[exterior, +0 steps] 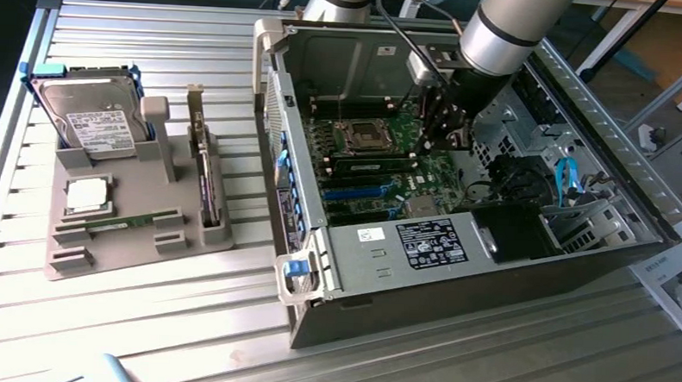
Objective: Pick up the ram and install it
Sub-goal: 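Press down the ram until it locks into place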
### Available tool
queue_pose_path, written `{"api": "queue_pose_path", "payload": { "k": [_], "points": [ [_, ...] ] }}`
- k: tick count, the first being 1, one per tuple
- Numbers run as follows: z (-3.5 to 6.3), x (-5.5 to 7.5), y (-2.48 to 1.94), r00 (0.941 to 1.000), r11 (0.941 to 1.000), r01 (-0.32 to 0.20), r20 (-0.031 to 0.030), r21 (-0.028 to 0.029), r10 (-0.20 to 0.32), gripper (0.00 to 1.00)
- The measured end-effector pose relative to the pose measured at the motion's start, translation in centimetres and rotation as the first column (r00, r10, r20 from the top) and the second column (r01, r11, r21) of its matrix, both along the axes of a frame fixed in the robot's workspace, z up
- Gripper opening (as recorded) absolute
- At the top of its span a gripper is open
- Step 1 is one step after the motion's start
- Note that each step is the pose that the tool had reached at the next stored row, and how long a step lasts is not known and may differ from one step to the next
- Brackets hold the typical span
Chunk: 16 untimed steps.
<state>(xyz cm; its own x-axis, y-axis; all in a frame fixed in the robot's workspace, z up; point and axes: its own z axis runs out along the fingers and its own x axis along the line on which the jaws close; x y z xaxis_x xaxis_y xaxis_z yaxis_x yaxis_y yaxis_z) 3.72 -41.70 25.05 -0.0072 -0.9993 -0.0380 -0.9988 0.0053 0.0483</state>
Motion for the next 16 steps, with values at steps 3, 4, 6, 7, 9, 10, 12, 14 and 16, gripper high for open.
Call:
{"api": "queue_pose_path", "payload": {
  "k": [3,4,6,7,9,10,12,14,16],
  "points": [
    [0.0,0.0,0.0,1.0,1.0,0.0,0.0,0.0001,0.0,0.1],
    [0.0,0.0,0.0,1.0,1.0,0.0,0.0,0.0001,0.0,0.1],
    [0.01,-0.5,0.0,1.0,1.0,0.0,0.0001,-0.0001,0.0,0.1],
    [0.0,-0.7,0.0,1.0,1.0,0.0,0.0002,0.0,0.0,0.1],
    [0.0,-1.3,0.0,1.0,1.0,0.0,0.0006,0.0,0.0,0.1],
    [0.0,-1.6,0.0,1.0,1.0,0.0,0.0011,0.0,0.0,0.1],
    [0.01,-2.3,0.0,1.0,1.0,0.0,0.0021,0.0,0.0,0.1],
    [0.0,-3.1,0.0,1.0,1.0,0.0,0.0039,0.0,0.0,0.1],
    [0.01,-3.8,0.0,1.0,1.0,0.0,0.0057,-0.0001,0.0,0.1]
  ]
}}
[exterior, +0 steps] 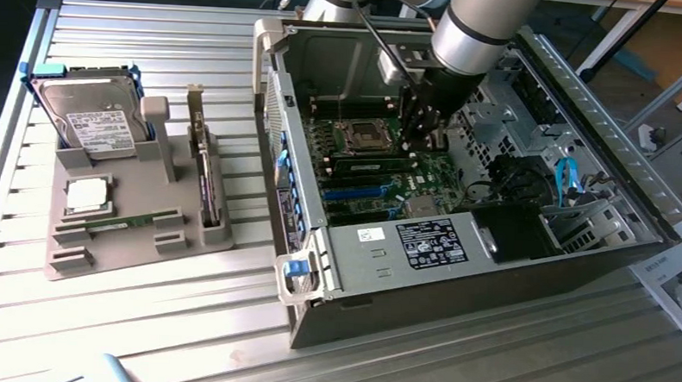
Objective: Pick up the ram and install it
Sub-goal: 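Press down the ram until it locks into place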
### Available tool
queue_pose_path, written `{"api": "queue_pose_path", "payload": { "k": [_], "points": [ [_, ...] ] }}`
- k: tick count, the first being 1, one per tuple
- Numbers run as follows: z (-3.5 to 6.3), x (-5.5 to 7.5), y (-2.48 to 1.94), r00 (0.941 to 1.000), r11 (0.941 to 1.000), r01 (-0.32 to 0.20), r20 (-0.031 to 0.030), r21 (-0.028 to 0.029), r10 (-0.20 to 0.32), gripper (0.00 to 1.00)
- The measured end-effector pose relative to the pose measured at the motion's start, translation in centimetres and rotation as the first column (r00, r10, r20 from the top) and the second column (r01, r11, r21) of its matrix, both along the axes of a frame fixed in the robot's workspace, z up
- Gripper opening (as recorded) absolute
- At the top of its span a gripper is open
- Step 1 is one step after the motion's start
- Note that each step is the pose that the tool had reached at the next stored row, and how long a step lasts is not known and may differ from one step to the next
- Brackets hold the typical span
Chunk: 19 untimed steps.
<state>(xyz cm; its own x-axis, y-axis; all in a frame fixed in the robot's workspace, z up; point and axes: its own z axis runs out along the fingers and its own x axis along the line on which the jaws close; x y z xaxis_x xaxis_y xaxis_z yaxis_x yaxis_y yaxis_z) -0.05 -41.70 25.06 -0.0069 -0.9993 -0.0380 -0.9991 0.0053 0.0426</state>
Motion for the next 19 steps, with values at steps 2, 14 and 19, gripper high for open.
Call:
{"api": "queue_pose_path", "payload": {
  "k": [2,14,19],
  "points": [
    [0.0,-0.6,0.0,1.0,1.0,0.0,0.0016,0.0,0.0,0.1],
    [0.0,-3.8,0.0,0.9999,1.0,0.0,0.0124,0.0001,0.0,0.1],
    [-0.23,-3.8,0.0,0.9999,1.0,0.0,0.0124,0.0,0.0,0.1]
  ]
}}
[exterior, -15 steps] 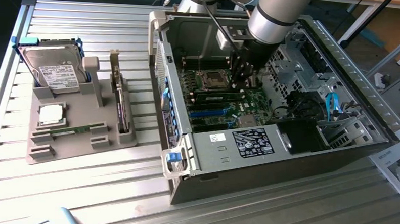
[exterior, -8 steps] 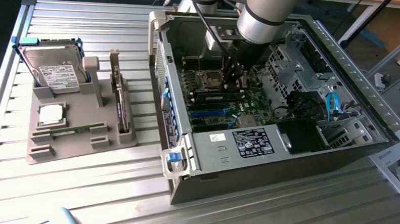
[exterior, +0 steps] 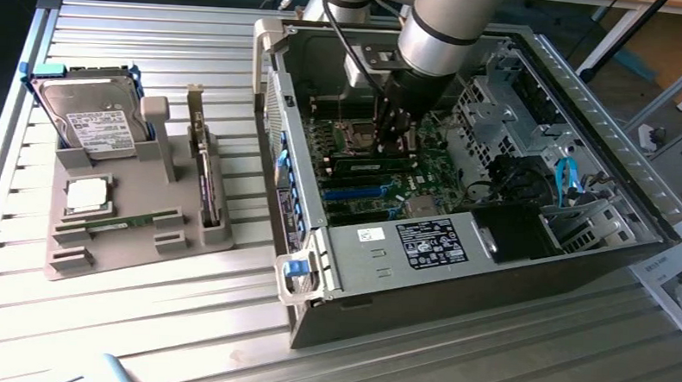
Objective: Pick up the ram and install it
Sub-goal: 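Press down the ram until it locks into place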
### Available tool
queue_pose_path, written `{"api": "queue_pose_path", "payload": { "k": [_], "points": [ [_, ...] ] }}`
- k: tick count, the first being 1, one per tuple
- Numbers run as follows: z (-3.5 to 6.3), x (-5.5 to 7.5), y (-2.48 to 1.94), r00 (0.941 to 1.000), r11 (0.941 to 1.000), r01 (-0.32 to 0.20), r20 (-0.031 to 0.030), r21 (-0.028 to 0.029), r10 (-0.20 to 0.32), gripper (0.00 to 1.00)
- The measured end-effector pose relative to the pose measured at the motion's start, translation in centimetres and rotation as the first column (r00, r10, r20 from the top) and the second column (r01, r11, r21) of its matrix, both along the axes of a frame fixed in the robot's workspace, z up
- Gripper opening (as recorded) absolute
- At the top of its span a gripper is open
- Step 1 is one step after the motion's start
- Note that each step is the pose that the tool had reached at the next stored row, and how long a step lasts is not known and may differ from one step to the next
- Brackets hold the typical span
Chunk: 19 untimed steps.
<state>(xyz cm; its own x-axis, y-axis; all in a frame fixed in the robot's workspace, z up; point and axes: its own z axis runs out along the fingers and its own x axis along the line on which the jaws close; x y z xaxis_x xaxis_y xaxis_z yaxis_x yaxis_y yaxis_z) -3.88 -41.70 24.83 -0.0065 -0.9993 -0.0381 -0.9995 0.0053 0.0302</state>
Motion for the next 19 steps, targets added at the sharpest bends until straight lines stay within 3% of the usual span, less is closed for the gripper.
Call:
{"api": "queue_pose_path", "payload": {
  "k": [7,19],
  "points": [
    [-0.62,0.0,0.0,1.0,1.0,0.0,0.0001,0.0,0.0,0.1],
    [-0.69,0.07,0.01,1.0,1.0,0.0,0.0001,0.0002,0.0,0.1]
  ]
}}
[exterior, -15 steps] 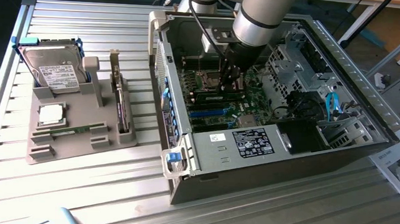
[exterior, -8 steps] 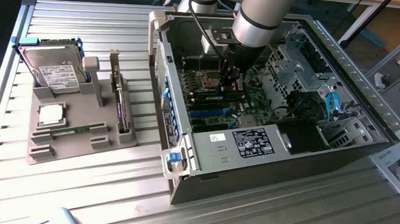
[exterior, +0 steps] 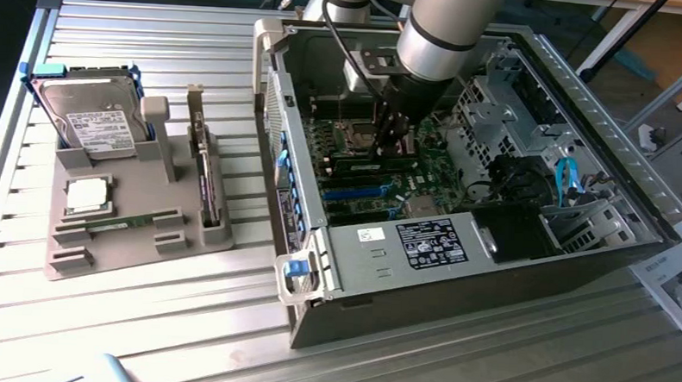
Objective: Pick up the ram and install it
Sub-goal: 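Press down the ram until it locks into place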
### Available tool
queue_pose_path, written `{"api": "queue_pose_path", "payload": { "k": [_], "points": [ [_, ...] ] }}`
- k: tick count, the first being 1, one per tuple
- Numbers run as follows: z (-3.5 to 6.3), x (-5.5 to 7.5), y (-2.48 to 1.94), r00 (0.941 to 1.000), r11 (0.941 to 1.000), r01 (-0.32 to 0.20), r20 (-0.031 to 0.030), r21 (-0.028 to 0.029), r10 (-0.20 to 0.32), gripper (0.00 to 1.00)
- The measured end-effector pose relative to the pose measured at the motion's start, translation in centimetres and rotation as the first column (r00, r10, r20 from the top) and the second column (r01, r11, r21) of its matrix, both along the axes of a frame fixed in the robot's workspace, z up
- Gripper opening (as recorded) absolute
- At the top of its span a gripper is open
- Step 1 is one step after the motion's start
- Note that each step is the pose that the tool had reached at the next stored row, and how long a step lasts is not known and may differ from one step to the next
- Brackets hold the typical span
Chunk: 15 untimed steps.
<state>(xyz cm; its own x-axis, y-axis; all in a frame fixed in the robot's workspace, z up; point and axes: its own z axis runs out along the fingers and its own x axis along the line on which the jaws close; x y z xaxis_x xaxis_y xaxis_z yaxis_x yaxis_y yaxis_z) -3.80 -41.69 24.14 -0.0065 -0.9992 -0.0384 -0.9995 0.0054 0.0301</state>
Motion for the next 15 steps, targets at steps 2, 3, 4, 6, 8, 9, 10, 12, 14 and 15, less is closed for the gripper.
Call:
{"api": "queue_pose_path", "payload": {
  "k": [2,3,4,6,8,9,10,12,14,15],
  "points": [
    [-0.19,0.0,-0.01,1.0,1.0,0.0,-0.0001,-0.0002,0.0,0.1],
    [-0.24,-0.01,-0.01,1.0,1.0,0.0,-0.0001,-0.0001,0.0,0.1],
    [-0.27,-0.01,-0.01,1.0,1.0,0.0,-0.0001,-0.0003,0.0,0.1],
    [-0.29,-0.01,-0.01,1.0,1.0,0.0,-0.0002,-0.0006,0.0,0.1],
    [-0.3,0.0,-0.01,1.0,1.0,0.0,-0.0001,-0.0003,0.0,0.1],
    [-0.32,0.0,-0.01,1.0,1.0,0.0,-0.0001,-0.0002,0.0,0.1],
    [-0.38,0.0,-0.01,1.0,1.0,0.0,0.0,0.0,0.0,0.1],
    [-0.46,0.0,-0.01,1.0,1.0,0.0,-0.0002,-0.0004,0.0,0.1],
    [-0.5,0.0,-0.01,1.0,1.0,0.0,-0.0001,-0.0003,0.0,0.1],
    [-0.52,-0.01,-0.01,1.0,1.0,0.0,-0.0001,-0.0002,0.0,0.1]
  ]
}}
